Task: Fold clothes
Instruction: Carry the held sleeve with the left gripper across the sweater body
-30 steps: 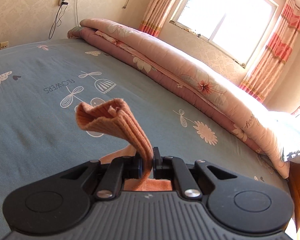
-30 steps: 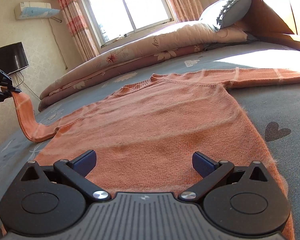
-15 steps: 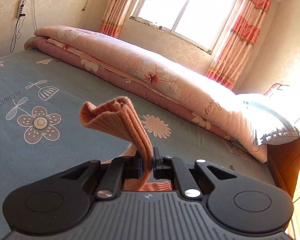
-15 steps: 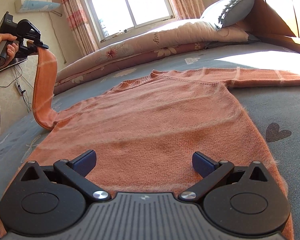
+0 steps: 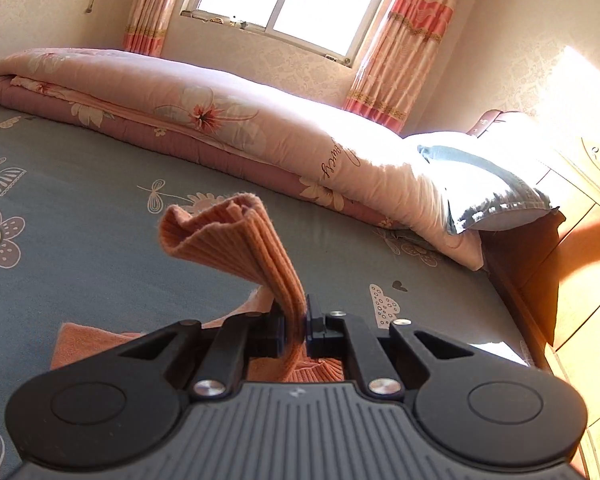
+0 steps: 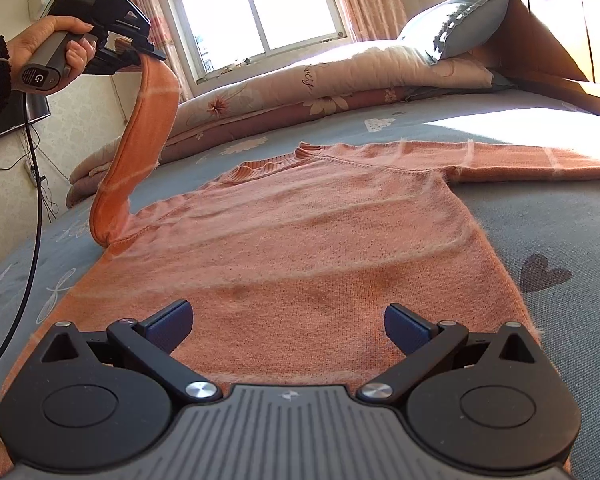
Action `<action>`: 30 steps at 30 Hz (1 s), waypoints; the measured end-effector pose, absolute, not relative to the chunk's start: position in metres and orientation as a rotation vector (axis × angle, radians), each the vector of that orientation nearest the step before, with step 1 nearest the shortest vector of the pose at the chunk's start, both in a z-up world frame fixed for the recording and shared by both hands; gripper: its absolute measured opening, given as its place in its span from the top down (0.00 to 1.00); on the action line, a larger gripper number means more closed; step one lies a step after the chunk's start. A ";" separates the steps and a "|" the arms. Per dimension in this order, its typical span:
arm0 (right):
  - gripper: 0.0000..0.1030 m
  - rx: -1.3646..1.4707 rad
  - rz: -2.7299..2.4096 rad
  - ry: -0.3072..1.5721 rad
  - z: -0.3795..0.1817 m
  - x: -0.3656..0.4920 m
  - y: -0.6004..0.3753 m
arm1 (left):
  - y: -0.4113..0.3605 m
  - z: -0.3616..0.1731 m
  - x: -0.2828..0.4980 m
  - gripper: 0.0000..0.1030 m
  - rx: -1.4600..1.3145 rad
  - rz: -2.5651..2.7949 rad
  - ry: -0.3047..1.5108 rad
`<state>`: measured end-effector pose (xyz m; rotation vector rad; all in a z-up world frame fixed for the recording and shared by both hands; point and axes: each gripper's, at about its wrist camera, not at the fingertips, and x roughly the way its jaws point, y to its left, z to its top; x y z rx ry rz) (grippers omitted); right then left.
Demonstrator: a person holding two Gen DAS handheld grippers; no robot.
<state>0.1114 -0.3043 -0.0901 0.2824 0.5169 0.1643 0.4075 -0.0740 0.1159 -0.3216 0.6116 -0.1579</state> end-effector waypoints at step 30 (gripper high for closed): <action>0.00 0.391 0.092 0.546 -0.090 0.114 -0.330 | -0.204 0.015 0.421 0.93 -0.119 -0.295 0.793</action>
